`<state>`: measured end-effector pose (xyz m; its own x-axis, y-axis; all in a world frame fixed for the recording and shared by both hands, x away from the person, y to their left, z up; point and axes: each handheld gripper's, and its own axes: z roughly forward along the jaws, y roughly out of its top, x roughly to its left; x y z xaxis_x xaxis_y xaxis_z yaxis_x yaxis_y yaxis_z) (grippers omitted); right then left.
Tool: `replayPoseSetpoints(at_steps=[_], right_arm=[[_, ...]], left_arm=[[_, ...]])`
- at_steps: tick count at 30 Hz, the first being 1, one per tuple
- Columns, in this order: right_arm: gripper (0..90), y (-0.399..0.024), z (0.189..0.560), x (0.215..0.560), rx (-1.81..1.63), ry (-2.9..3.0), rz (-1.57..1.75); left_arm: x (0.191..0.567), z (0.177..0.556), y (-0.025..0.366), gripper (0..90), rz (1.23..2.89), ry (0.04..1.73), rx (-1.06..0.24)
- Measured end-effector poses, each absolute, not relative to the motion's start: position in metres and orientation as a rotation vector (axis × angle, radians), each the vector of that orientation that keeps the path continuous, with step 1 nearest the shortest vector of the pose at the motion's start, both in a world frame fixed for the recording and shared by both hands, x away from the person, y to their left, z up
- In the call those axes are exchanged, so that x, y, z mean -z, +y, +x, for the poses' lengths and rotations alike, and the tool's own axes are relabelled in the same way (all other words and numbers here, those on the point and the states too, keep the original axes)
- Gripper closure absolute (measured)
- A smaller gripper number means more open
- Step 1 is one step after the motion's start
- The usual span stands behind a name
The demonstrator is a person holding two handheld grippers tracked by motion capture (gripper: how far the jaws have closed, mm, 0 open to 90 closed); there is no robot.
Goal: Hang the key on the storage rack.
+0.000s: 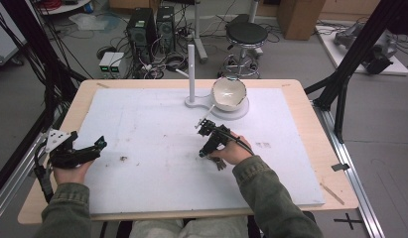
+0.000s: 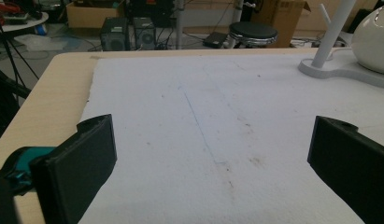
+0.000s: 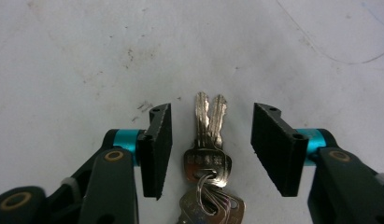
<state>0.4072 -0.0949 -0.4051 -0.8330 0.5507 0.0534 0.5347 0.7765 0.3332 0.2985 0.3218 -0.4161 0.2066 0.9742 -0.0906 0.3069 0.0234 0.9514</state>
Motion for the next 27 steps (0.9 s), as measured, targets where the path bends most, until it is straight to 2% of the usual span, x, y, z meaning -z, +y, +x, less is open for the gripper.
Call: replayPoseSetpoints(at_steps=[14,15,18,19,27], right_arm=[[58.5,-0.084,0.411,0.412,-0.360,2.937,0.853],[60.8,-0.083,0.410,0.411,-0.346,2.933,0.853],[78.0,-0.078,0.408,0.410,-0.316,2.952,0.828],[79.7,-0.077,0.408,0.410,-0.305,2.959,0.825],[81.0,-0.074,0.404,0.408,-0.268,2.946,0.821]], left_arm=[[0.416,0.299,0.322,1.7,1.484,1.283,-0.840],[0.416,0.299,0.322,1.7,1.484,1.283,-0.842],[0.417,0.299,0.321,1.7,1.487,1.284,-0.843],[0.417,0.299,0.321,1.7,1.488,1.285,-0.843],[0.417,0.299,0.323,1.7,1.488,1.287,-0.847]])
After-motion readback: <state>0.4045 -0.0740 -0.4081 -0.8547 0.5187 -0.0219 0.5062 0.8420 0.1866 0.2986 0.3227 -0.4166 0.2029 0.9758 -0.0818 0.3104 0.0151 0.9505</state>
